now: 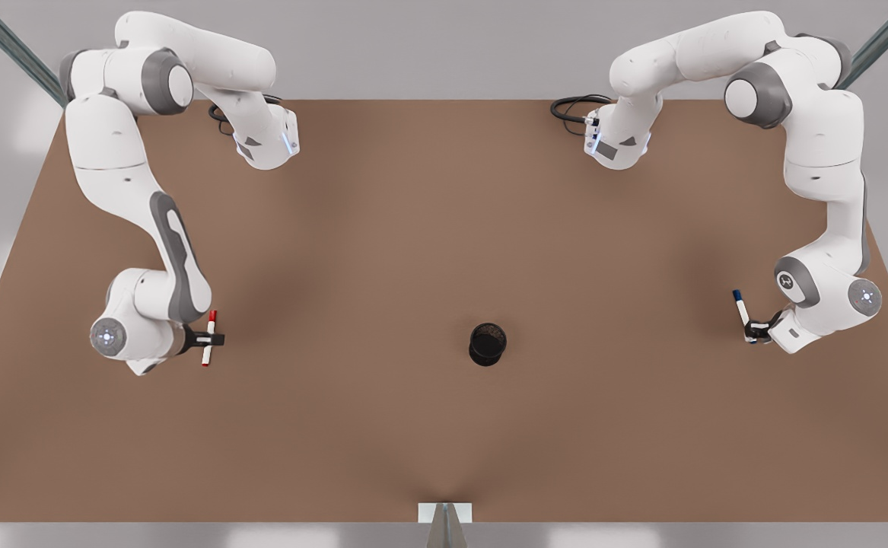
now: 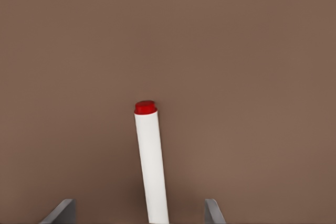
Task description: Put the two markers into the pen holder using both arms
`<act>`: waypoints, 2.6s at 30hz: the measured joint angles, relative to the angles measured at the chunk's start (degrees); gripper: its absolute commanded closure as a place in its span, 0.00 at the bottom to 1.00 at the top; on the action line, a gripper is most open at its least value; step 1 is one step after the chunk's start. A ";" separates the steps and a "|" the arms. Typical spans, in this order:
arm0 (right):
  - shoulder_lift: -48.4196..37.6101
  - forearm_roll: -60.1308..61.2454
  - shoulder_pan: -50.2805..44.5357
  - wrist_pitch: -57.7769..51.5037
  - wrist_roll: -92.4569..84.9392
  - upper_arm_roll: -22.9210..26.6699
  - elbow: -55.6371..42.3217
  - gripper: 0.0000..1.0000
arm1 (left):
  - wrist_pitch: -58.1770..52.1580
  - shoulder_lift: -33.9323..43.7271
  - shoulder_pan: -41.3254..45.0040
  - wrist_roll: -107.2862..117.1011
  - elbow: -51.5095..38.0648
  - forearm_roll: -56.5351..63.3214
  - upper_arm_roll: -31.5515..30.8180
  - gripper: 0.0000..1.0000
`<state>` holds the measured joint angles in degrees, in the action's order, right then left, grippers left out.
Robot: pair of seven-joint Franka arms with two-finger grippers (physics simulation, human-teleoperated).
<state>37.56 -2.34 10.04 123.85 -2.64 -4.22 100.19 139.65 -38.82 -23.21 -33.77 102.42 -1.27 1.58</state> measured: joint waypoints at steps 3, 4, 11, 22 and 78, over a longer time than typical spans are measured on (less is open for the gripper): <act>0.50 -1.59 -0.27 1.26 -0.32 0.00 -0.18 0.27 | 0.07 -0.22 0.01 -0.67 0.00 0.00 0.00 0.49; 0.78 -1.89 -0.37 1.55 -0.40 0.00 -0.16 0.28 | 0.08 -0.24 0.01 -0.88 0.00 0.00 0.00 0.49; 1.95 -2.78 -0.28 3.88 -0.91 -0.08 -0.39 0.35 | 0.14 -0.34 0.01 -1.98 0.00 0.02 0.00 0.62; 2.83 -2.39 -0.70 5.95 -2.01 -0.09 -0.49 0.57 | 0.45 -0.34 0.38 -1.59 0.00 0.64 -0.07 0.79; -9.53 -1.68 2.41 1.92 -3.48 -29.82 -16.05 0.78 | -1.65 2.75 21.18 -68.08 -3.29 -78.29 -29.88 0.00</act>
<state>28.03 -4.02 12.45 125.77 -6.12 -34.04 84.14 138.00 -36.06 -2.03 -101.86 99.12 -79.56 -28.31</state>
